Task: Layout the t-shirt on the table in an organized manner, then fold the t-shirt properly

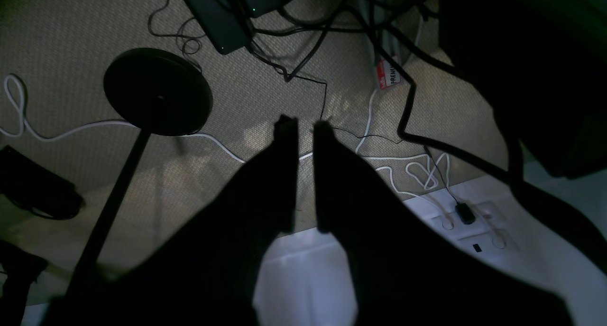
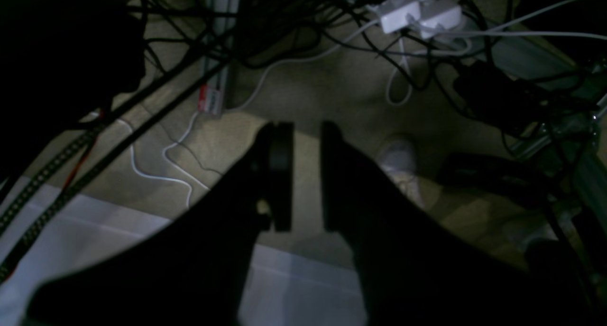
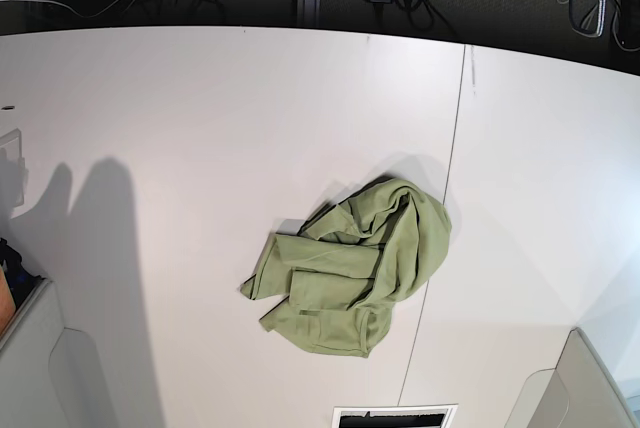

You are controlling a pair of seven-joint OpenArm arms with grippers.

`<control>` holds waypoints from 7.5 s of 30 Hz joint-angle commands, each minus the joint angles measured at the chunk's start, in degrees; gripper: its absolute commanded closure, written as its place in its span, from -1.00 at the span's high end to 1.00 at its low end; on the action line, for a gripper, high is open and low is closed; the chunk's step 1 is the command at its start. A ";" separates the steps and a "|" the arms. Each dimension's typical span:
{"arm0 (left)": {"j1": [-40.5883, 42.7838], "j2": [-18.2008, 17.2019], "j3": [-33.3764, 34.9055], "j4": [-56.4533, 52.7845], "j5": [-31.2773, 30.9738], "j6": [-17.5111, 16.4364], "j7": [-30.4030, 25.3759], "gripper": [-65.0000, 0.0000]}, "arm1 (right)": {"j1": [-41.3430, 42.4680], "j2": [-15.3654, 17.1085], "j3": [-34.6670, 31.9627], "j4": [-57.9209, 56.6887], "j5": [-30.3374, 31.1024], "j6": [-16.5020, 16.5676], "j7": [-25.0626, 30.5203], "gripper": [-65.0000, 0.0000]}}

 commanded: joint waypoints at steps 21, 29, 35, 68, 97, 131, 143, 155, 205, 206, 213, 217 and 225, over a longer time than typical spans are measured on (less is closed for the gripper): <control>0.31 0.00 0.09 0.31 -0.09 -0.20 0.02 -0.72 | -0.15 0.44 0.00 1.75 0.07 -0.46 0.24 -0.72; 4.39 -0.04 0.09 2.05 -0.98 -0.15 -0.02 -0.72 | -3.50 1.01 0.00 3.63 0.00 -0.50 0.24 -0.72; 11.65 -0.26 0.09 12.35 -0.94 -0.13 -1.31 -0.72 | -10.64 3.65 0.00 13.38 0.04 -0.48 0.22 -0.72; 46.18 -18.60 -17.62 106.66 1.60 4.13 5.14 -0.72 | -38.25 29.68 0.48 96.89 1.99 -12.63 -2.78 -0.72; -2.51 -21.24 -7.48 79.36 -12.24 4.15 4.52 -0.06 | 13.64 2.93 0.46 65.35 6.29 -0.13 -5.97 0.01; -4.02 -19.32 -6.91 86.14 -8.61 4.07 6.54 -1.00 | 10.45 9.16 4.04 78.60 0.92 0.63 -15.93 -1.00; -2.62 -21.27 -6.10 102.51 -28.63 -15.63 15.37 -1.00 | -3.96 13.14 24.20 88.17 3.48 0.68 -16.20 -1.00; -2.32 -16.33 13.49 100.56 -30.67 -23.56 15.50 -0.83 | -10.29 12.68 37.48 88.15 9.73 -0.72 -22.27 -1.00; -19.15 -13.51 -5.77 54.14 -14.47 -7.04 3.82 -1.00 | -9.11 6.32 31.01 79.54 13.97 9.01 -19.47 -1.00; -19.12 -14.60 -6.54 54.16 -14.56 -6.23 4.37 -1.00 | -8.98 6.32 31.98 79.52 13.97 9.01 -19.52 -1.00; -19.10 -19.45 -16.17 54.84 -21.24 -11.26 8.92 -1.00 | -8.83 6.34 37.27 79.54 15.72 9.03 -19.52 -1.00; -18.97 -20.83 -20.90 56.98 -24.02 -13.73 12.02 -1.00 | -8.83 6.60 37.44 79.54 15.67 9.03 -19.50 -1.00; -16.50 -26.45 -25.11 63.41 -29.40 -14.95 16.20 -1.00 | -8.52 8.22 37.44 79.54 16.20 8.87 -19.50 -1.00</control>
